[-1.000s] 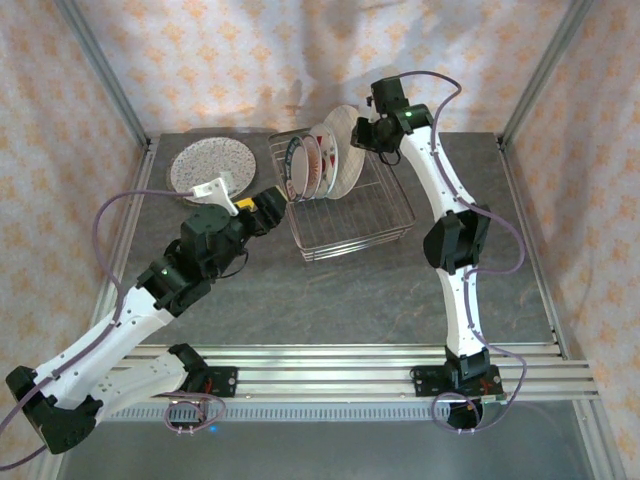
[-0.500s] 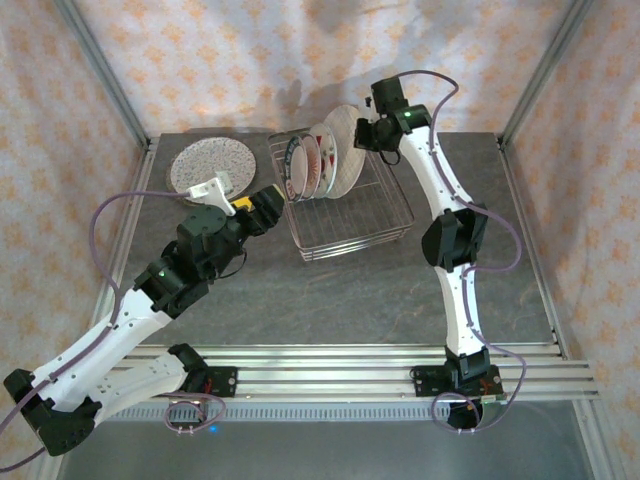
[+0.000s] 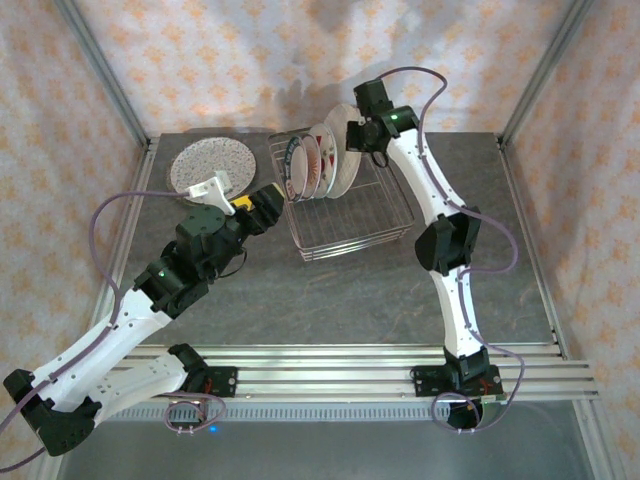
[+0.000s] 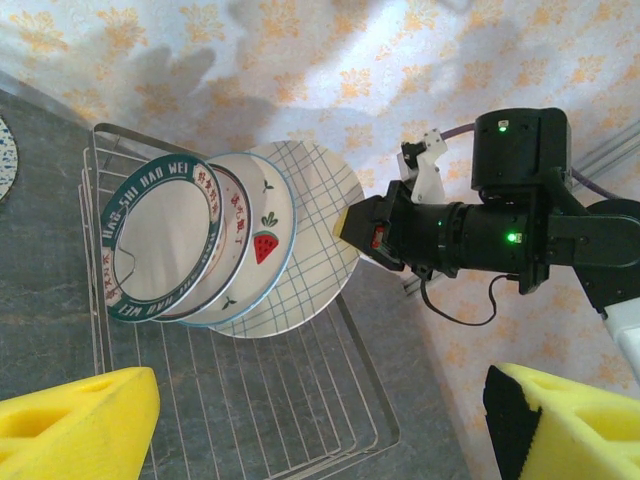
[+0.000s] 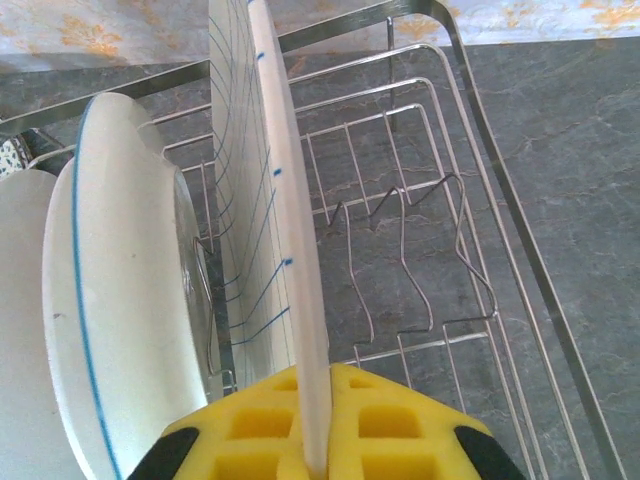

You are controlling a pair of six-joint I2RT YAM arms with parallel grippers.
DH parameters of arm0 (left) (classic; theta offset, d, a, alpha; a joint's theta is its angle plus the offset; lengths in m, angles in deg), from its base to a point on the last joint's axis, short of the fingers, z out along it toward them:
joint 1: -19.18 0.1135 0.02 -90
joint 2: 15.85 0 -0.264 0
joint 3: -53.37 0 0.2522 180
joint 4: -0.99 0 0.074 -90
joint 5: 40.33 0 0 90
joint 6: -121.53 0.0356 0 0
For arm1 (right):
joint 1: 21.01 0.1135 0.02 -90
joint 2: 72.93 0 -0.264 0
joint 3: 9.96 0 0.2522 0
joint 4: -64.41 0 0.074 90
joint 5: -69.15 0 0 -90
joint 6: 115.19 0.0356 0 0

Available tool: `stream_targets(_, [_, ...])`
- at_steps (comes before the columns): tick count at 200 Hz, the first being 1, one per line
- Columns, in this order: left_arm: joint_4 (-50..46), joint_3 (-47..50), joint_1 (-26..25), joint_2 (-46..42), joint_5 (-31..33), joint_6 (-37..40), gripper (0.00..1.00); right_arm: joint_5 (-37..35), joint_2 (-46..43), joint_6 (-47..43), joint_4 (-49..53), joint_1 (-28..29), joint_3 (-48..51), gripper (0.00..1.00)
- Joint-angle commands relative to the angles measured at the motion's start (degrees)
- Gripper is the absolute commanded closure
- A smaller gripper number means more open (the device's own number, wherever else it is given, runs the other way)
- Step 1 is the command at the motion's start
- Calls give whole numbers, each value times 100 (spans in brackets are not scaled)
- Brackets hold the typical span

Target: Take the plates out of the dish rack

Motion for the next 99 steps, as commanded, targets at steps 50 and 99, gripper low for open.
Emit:
stream_targets(50, [410, -67, -45, 45, -66, -79, 15, -1071, -1122, 48, 113, 45, -153, 100])
stream_targets(99, [583, -139, -46, 190, -281, -177, 14, -1344, -1557, 93, 262, 41, -57, 100])
